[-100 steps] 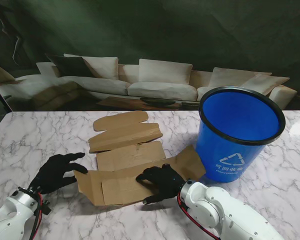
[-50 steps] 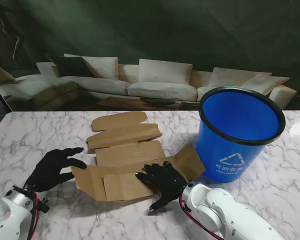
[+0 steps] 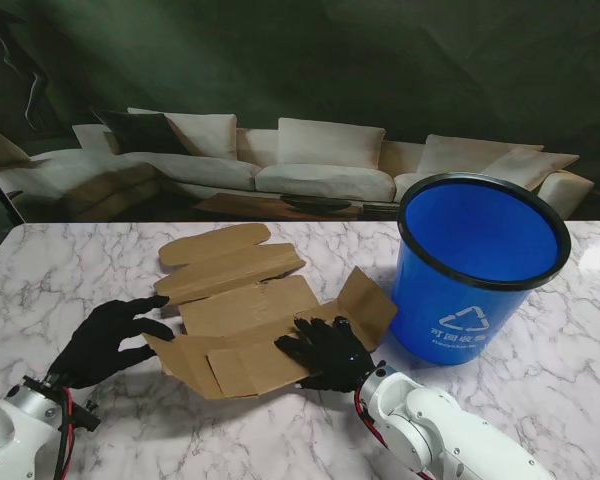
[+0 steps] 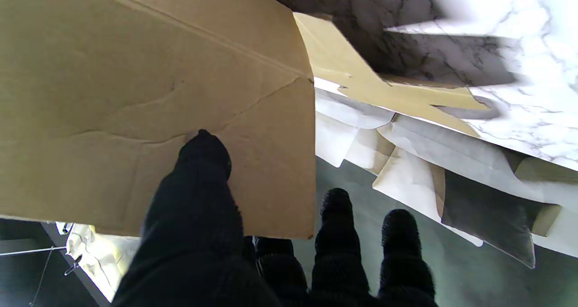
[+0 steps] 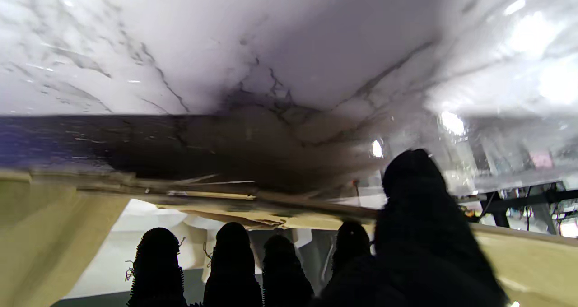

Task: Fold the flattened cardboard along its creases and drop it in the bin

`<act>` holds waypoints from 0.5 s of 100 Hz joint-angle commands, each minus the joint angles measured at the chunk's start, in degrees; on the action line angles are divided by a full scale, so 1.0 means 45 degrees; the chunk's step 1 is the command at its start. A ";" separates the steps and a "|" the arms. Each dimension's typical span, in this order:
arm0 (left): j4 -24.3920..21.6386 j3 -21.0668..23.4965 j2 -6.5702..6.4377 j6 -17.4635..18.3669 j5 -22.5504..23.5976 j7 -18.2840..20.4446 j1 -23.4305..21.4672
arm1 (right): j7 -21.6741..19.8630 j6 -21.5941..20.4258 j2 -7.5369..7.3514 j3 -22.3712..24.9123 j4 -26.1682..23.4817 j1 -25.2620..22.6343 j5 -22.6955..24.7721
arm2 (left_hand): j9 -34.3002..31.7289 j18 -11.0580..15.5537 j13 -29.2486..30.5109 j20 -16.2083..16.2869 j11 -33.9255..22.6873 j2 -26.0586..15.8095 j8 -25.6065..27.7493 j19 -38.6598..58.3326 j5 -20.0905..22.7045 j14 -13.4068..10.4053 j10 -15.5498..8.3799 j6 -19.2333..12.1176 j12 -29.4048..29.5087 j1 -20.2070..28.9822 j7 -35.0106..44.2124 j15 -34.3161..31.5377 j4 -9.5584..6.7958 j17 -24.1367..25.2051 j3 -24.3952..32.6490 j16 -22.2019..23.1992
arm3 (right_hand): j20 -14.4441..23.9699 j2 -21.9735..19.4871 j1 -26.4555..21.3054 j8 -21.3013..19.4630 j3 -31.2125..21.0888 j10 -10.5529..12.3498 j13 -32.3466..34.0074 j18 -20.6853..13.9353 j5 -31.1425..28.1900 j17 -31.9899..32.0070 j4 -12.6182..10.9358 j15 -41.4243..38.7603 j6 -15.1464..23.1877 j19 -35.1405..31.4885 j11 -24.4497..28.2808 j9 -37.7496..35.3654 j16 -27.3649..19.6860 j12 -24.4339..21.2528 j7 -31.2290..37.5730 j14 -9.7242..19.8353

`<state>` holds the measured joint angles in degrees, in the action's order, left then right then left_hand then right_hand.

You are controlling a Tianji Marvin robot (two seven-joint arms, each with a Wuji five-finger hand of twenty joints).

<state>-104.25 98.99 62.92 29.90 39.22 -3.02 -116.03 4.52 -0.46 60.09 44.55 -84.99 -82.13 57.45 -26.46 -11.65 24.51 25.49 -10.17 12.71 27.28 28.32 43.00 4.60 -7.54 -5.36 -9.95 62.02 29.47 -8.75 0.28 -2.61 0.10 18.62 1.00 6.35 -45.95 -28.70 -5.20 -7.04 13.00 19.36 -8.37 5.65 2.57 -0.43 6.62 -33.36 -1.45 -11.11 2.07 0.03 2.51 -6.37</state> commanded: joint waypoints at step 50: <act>0.0239 0.0477 0.0084 -0.0861 0.0740 -0.0207 -0.0420 | 0.0778 -0.0522 0.0122 0.1301 -0.1498 -0.1443 0.0619 | -0.0090 -0.0112 0.0044 0.0350 0.0022 -0.0557 0.0493 -0.0588 0.1110 0.0042 -0.0031 0.0387 -0.0117 0.0245 0.0947 0.0038 0.0021 0.0050 0.0393 0.0202 | 0.1277 -0.3016 -0.1750 0.0742 0.1652 0.2331 0.5143 -0.0135 -0.3930 -0.2580 0.0203 -0.2986 0.3873 -0.1427 0.9027 -0.6324 0.2137 0.4637 1.2062 0.1447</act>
<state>-104.10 100.74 63.15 27.00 42.52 -4.19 -117.44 8.06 -2.47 61.05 50.19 -90.53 -87.70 60.10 -26.47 -11.66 24.52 26.16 -10.16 12.66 28.64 27.62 45.16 4.63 -7.53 -3.50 -9.95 61.84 31.70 -8.75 0.30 -2.63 0.12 18.69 3.12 -2.18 -53.49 -19.08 2.73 1.62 27.80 18.67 -18.83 -2.01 2.62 -7.88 16.98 -35.09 31.43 -31.57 7.85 17.99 44.08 -2.69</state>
